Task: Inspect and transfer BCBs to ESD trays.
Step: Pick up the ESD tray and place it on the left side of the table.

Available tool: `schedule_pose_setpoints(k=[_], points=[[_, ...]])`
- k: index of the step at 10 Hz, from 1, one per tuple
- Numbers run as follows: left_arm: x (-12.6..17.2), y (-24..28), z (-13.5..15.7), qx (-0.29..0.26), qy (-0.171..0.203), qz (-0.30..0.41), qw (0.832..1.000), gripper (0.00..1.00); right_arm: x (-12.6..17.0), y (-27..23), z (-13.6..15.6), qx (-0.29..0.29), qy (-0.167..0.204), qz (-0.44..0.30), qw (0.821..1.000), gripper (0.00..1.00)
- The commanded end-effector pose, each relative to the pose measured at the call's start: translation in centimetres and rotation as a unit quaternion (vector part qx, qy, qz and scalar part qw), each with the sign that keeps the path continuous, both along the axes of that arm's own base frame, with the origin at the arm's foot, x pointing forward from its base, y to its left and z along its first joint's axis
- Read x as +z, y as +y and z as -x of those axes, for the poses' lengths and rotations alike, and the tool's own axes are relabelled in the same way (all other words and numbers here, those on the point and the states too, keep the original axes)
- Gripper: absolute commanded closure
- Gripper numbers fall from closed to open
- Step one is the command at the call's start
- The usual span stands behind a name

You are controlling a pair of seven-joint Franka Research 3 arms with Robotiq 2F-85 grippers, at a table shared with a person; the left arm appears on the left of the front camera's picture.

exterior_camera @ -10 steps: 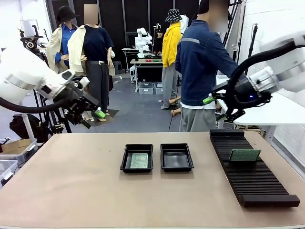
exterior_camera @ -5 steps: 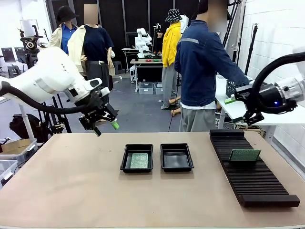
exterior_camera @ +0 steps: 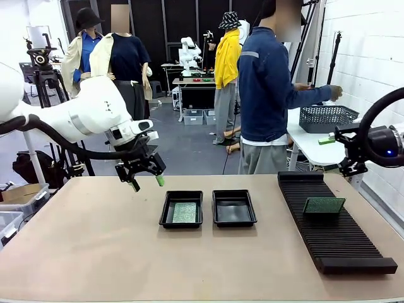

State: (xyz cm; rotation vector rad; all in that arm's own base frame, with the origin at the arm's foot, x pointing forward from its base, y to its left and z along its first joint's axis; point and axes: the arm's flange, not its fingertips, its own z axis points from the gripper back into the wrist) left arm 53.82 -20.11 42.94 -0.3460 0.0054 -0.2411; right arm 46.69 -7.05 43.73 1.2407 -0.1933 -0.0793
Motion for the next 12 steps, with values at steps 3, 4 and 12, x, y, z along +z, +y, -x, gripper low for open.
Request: schedule_pose_setpoints(k=[3,4,12], points=[[-2.1,-3.4,0.5,0.056,-0.029,-0.046,0.997,0.00,-0.9,-1.5,0.6,0.003,-0.030,-0.029,0.999,0.00],[-2.9,-3.9,0.6,0.071,-0.043,-0.056,0.995,0.00,-0.7,-1.6,0.5,0.004,-0.009,-0.015,1.000,0.00],[-8.9,-5.4,1.7,0.134,-0.081,-0.074,0.985,0.00,-0.7,-1.6,0.5,0.004,-0.009,-0.015,1.000,0.00]])
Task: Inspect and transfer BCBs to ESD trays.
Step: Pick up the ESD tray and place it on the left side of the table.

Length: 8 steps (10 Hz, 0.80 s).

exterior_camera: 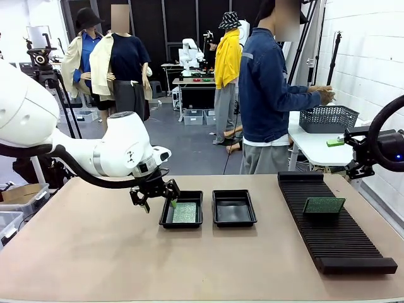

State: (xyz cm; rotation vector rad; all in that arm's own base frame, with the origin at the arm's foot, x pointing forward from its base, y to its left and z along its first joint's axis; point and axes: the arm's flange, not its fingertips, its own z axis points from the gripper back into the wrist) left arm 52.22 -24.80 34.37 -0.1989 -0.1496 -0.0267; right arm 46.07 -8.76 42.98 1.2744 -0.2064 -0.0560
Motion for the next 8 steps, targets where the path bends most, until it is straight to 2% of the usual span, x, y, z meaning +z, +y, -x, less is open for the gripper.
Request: schedule_pose_setpoints(k=[1,4,6,8], points=[[-0.7,-0.7,-0.1,0.019,-0.016,-0.010,1.000,0.00,0.1,0.2,-0.1,-0.002,0.004,0.001,1.000,0.00],[-1.3,-0.9,-0.9,0.031,-0.016,0.001,0.999,0.03,0.1,0.2,-0.1,-0.002,0.004,0.001,1.000,0.00],[-1.7,-0.9,-1.4,0.038,-0.020,0.005,0.999,0.18,0.1,0.2,-0.1,-0.002,0.004,0.001,1.000,0.00],[-2.0,-0.7,-1.8,0.037,-0.020,0.012,0.999,0.42,0.1,0.2,-0.1,-0.002,0.004,0.001,1.000,0.00]])
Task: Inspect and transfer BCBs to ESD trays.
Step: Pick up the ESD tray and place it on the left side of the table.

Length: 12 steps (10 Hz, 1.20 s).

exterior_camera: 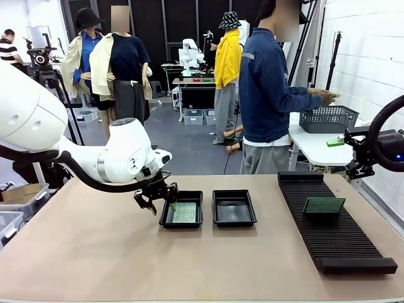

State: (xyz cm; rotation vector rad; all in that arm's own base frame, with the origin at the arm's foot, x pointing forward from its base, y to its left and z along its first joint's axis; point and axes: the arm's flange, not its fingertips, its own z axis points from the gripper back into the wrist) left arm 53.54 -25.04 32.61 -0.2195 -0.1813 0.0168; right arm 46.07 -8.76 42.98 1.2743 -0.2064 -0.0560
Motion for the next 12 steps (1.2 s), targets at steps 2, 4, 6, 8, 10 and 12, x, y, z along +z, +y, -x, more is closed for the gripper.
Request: schedule_pose_setpoints(k=[2,4,6,8,10,12], points=[[-0.5,-0.3,-0.6,0.015,-0.003,0.003,1.000,0.68,0.1,0.2,-0.1,-0.002,0.004,0.001,1.000,0.00],[-0.5,0.0,-0.8,0.017,-0.002,0.005,1.000,0.97,0.1,0.2,-0.1,-0.002,0.004,0.001,1.000,0.00],[-0.7,0.5,-0.9,0.017,0.001,0.007,1.000,1.00,0.1,0.2,-0.1,-0.002,0.004,0.001,1.000,0.00],[-0.4,0.9,-0.8,0.008,0.005,0.014,1.000,1.00,0.1,0.2,-0.1,-0.002,0.004,0.001,1.000,0.00],[-0.6,0.6,-0.5,0.010,0.003,0.003,1.000,1.00,0.1,0.2,-0.1,-0.002,0.004,0.001,1.000,0.00],[-0.6,0.6,-0.5,0.010,0.003,0.003,1.000,1.00,0.1,0.2,-0.1,-0.002,0.004,0.001,1.000,0.00]])
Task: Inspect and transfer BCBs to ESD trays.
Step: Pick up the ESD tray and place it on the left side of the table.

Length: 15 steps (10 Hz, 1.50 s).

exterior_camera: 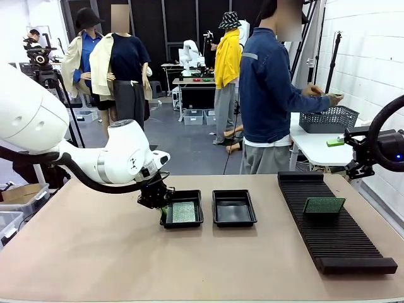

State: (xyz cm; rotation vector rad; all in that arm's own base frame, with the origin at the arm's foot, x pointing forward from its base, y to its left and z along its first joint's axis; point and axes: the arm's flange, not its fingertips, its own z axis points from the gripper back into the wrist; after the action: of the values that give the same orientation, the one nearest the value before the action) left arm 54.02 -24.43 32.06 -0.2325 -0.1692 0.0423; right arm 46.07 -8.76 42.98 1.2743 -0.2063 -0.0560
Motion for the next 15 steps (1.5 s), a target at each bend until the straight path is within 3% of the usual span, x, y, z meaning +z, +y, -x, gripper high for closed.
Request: schedule_pose_setpoints(k=[1,5,15], points=[[0.0,0.0,0.0,-0.001,-0.005,-0.005,1.000,1.00,0.1,0.2,-0.1,-0.002,0.004,0.001,1.000,0.00],[0.0,0.0,0.0,0.000,0.000,0.000,1.000,1.00,0.1,0.2,-0.1,-0.002,0.004,0.001,1.000,0.00],[0.8,7.9,0.8,-0.035,0.029,-0.010,0.999,1.00,0.1,0.2,-0.1,-0.002,0.004,0.001,1.000,0.00]])
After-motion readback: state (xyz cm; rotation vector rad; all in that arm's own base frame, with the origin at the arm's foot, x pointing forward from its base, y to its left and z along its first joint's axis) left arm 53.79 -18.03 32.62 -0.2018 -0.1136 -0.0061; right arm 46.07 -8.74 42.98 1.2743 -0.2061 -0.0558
